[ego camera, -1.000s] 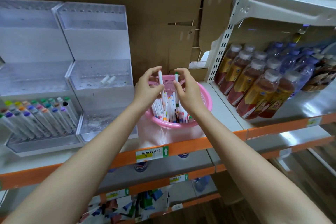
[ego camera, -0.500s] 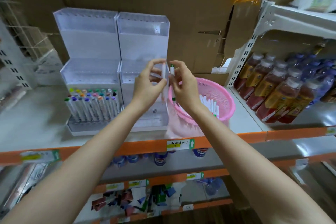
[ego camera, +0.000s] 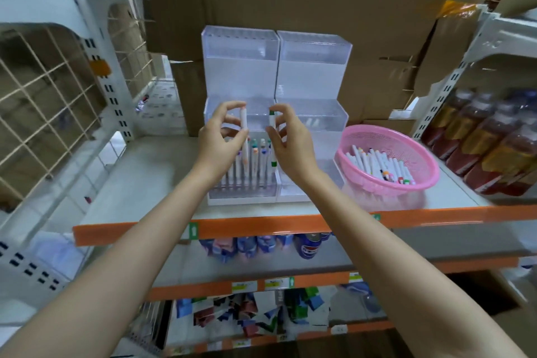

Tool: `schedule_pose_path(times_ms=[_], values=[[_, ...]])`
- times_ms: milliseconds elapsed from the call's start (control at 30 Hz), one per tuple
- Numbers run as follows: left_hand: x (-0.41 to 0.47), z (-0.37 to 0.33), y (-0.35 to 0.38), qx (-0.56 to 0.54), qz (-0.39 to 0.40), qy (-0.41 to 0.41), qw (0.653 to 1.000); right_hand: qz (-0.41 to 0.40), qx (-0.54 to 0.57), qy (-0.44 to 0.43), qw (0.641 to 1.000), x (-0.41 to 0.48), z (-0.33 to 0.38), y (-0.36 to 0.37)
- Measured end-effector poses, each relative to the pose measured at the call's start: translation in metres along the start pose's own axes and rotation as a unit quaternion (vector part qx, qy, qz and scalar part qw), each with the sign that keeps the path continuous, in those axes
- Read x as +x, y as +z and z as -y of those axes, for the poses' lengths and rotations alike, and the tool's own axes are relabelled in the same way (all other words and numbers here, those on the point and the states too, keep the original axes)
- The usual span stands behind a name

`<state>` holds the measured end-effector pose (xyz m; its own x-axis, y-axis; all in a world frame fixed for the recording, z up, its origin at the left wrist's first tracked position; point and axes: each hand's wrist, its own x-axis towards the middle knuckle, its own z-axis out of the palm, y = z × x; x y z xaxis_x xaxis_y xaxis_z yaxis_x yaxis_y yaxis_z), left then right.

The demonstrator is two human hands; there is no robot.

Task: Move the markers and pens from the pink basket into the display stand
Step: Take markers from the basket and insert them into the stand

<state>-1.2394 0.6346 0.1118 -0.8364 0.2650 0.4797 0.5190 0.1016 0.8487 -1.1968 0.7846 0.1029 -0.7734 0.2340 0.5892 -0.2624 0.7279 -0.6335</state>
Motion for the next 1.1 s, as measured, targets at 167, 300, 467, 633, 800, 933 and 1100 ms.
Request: schedule_pose_path(times_ms=[167, 300, 467, 633, 800, 933, 1100], values=[[-0.003, 0.019, -0.031, -0.003, 0.01, 0.002, 1.0, 0.001, 0.009, -0.003, 1.0, -0.003, 0.017, 0.031], [-0.002, 0.029, -0.044, 0.0, 0.008, 0.01, 1.0, 0.004, 0.016, 0.015, 1.0, -0.005, 0.021, 0.047], [-0.002, 0.039, -0.048, -0.005, 0.0, 0.013, 1.0, -0.002, 0.005, 0.012, 1.0, -0.008, 0.022, 0.053], [-0.005, 0.041, -0.05, 0.01, 0.007, 0.045, 0.999, -0.004, 0.003, 0.028, 1.0, -0.008, 0.025, 0.058], [-0.008, 0.043, -0.053, 0.038, -0.001, 0.071, 0.997, 0.006, -0.012, 0.013, 1.0, -0.006, 0.031, 0.064], [-0.01, 0.045, -0.054, 0.061, 0.013, 0.087, 0.994, 0.006, -0.02, 0.007, 1.0, -0.007, 0.036, 0.072], [-0.014, 0.054, -0.058, 0.073, 0.009, 0.083, 0.994, 0.017, -0.027, 0.004, 0.999, -0.01, 0.041, 0.074]])
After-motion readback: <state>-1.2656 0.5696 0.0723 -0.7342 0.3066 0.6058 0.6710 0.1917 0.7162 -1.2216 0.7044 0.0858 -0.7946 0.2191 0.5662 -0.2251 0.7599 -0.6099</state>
